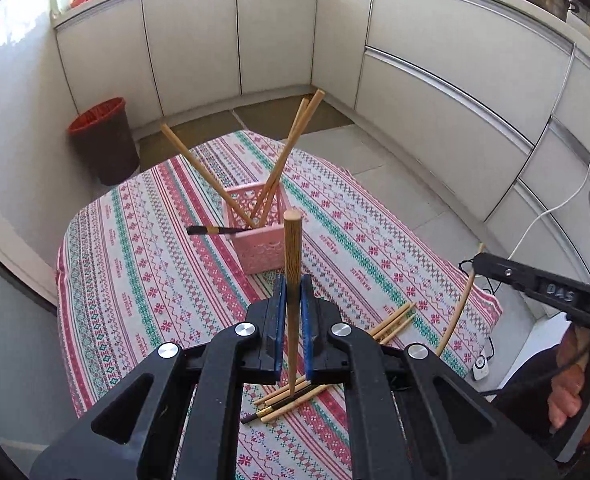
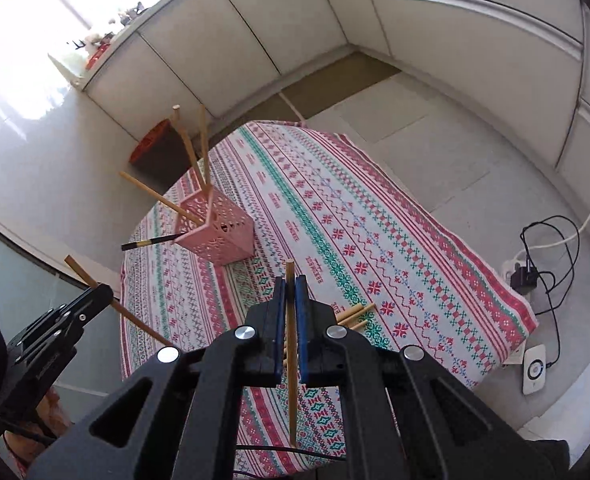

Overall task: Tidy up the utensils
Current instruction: 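Carry both held sticks upright over the pink holder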

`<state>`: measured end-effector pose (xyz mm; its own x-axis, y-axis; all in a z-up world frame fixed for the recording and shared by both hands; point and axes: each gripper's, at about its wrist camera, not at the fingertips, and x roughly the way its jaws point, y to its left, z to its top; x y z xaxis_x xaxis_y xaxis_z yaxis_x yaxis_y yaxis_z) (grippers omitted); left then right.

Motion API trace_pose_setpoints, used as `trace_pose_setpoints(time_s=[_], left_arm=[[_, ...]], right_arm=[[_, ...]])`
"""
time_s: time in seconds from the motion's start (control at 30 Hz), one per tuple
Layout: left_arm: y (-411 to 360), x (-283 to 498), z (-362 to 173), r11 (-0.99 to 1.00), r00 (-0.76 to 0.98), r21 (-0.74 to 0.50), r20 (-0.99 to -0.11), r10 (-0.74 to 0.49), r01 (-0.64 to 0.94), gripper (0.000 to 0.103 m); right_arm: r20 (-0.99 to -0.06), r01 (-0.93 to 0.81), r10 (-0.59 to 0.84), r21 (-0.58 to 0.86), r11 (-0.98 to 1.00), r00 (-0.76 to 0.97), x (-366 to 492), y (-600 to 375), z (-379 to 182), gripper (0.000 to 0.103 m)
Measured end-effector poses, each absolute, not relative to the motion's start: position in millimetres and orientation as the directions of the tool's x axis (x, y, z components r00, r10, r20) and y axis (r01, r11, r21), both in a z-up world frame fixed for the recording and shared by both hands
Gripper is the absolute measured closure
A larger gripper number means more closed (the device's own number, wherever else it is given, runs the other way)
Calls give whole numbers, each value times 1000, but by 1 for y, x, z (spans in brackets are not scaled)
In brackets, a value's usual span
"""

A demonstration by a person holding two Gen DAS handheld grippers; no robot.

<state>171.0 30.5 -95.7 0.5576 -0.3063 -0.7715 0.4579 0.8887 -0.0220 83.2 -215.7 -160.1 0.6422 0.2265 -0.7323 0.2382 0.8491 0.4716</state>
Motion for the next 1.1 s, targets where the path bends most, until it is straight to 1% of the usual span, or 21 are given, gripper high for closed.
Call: trace_pose_setpoints(time_s=[0.2, 0.43, 0.6, 0.67, 0.8, 0.87, 0.9, 0.93, 1.0, 1.03, 1.1], left_arm=[[24, 177, -72, 897, 589, -51, -738, -329, 438, 96], [21, 191, -14, 913, 688, -101, -625, -367, 396, 97], [25, 208, 19, 931, 755, -104, -557, -347, 350, 97], [25, 215, 25, 935, 769, -99, -543, -336, 339, 97], [23, 231, 25, 949, 791, -79, -533, -300, 306, 96], [25, 243, 15, 957, 798, -79, -535, -277, 279, 96], [26, 250, 8, 954, 789, -94, -542, -290, 286, 96], [27, 255, 0, 955, 781, -100, -554, -288, 281, 94], [33, 266, -18, 961, 767, -120, -580, -273, 251, 94], [38, 268, -23, 958, 758, -142, -587, -284, 249, 87], [48, 270, -27, 964, 769, -160, -582, -265, 211, 78]], right_arm=[[-665, 150, 211, 441, 885, 716, 87, -213, -101, 98], [-549, 71, 197, 429, 901, 812, 114, -219, -30, 98], [-471, 28, 198, 429, 903, 859, 132, -219, 6, 98], [-453, 16, 202, 433, 901, 868, 141, -218, 13, 98], [-450, 0, 216, 433, 901, 866, 160, -212, 13, 98], [-454, -7, 220, 425, 905, 863, 169, -207, 9, 98], [-456, -8, 219, 420, 907, 863, 172, -205, 6, 98], [-459, -11, 219, 414, 910, 861, 176, -201, 2, 98], [-464, -18, 222, 404, 915, 857, 182, -196, -5, 98], [-469, -20, 221, 395, 918, 855, 186, -192, -8, 98], [-477, -29, 226, 386, 922, 849, 193, -186, -13, 98]])
